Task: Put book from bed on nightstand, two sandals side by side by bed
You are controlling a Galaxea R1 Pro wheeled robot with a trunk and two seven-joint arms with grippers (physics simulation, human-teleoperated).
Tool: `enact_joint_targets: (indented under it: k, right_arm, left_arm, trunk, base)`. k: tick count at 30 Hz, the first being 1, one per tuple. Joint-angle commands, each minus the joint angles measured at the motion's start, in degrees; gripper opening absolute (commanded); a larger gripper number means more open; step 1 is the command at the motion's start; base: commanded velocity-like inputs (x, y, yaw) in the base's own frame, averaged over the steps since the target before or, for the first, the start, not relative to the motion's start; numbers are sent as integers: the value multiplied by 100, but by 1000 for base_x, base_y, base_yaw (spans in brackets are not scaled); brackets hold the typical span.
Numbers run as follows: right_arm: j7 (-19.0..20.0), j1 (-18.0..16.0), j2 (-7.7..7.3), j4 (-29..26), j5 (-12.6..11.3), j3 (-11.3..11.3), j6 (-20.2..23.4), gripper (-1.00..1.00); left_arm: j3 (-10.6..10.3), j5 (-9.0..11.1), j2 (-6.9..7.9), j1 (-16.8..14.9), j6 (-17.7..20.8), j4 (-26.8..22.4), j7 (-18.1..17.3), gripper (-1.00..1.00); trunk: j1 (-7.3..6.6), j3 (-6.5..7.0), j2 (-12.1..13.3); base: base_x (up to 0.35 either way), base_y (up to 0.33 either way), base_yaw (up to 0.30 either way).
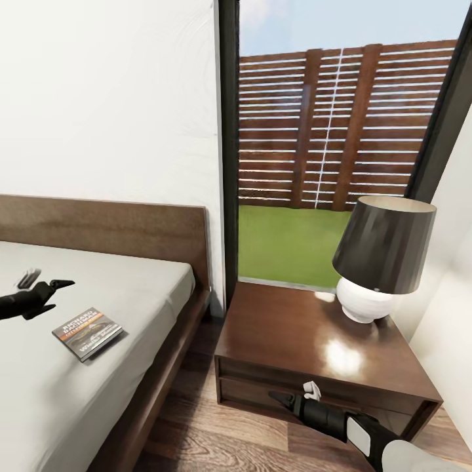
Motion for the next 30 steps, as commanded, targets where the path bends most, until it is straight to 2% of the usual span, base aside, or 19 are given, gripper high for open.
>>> enact_joint_targets:
  k: [1,22,30]
  right_arm:
    - [11,-2,-3,-4,-59,44,47,100]
    - [18,-2,-4,-4,-41,65,48,100]
    - [297,-2,-4,-9,-18,113,62,100]
  left_arm:
    - [-17,58,-1,-3,40,-11,11,100]
    - [-16,50,-18,-4,65,-197,16,100]
    - [-19,50,-27,-4,66,-201,16,100]
  trunk:
    - [-1,-6,-2]
    - [-1,-6,-2]
    - [-1,-6,-2]
  base:
    - [0,0,0]
    - [0,0,0]
    - [0,0,0]
